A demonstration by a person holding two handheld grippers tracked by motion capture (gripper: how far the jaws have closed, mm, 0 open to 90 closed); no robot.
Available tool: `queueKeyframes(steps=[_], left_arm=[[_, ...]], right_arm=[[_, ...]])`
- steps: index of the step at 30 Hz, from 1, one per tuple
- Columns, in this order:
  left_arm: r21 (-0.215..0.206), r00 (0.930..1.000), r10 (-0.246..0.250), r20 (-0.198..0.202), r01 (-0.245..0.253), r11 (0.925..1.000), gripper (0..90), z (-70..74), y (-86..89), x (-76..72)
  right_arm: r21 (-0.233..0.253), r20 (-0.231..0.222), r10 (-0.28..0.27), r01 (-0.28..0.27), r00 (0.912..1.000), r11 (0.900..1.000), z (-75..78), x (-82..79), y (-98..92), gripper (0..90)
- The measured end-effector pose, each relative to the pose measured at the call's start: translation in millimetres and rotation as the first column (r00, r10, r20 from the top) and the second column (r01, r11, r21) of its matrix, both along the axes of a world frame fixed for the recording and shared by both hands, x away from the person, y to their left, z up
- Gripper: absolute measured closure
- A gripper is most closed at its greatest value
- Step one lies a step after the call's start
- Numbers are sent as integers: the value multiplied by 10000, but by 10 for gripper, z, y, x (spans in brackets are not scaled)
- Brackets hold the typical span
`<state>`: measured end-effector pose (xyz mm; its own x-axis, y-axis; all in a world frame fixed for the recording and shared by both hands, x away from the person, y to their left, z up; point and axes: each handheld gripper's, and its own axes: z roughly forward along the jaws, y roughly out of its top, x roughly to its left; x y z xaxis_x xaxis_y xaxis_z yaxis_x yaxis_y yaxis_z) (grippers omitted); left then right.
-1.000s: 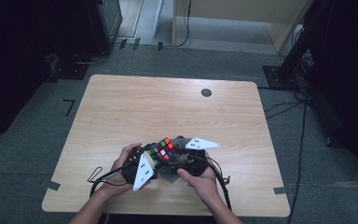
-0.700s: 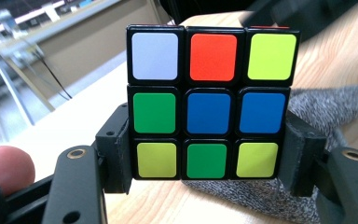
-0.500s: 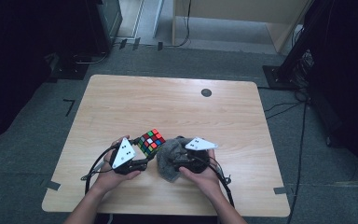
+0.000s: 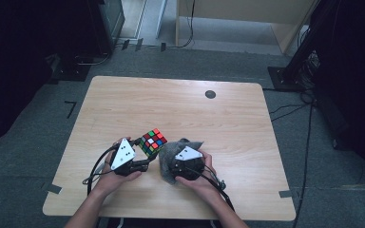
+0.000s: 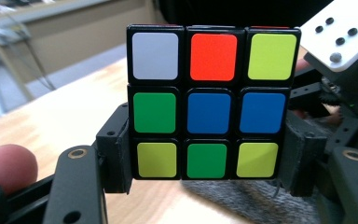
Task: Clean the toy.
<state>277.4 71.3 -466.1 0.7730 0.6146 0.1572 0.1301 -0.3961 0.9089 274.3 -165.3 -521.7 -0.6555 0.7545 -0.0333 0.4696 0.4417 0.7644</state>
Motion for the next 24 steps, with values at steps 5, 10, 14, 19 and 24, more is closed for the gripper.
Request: queueKeyframes(steps=[5,10,14,19,24], left_arm=[[-551,9984,161,-536,-191,9983,346,24,23,-10],[-1493,9942,279,-1039,-433,9878,346,97,116,3],[-1654,9899,545,-1308,-760,9833,344,110,128,19],[-1499,9922,468,-1155,-640,9866,344,103,79,19],[-1314,9911,538,-1220,-698,9889,344,59,110,-25]], right_arm=[[33,-91,-31,32,10000,10000,-1,-14,-24,291],[100,-167,-211,213,9996,9997,-2,-22,-19,302],[111,-30,-264,264,9996,9996,1,-58,-12,396],[31,106,-262,262,9996,9997,1,-86,-8,421],[151,-37,-263,263,9996,9995,1,-77,-20,424]])
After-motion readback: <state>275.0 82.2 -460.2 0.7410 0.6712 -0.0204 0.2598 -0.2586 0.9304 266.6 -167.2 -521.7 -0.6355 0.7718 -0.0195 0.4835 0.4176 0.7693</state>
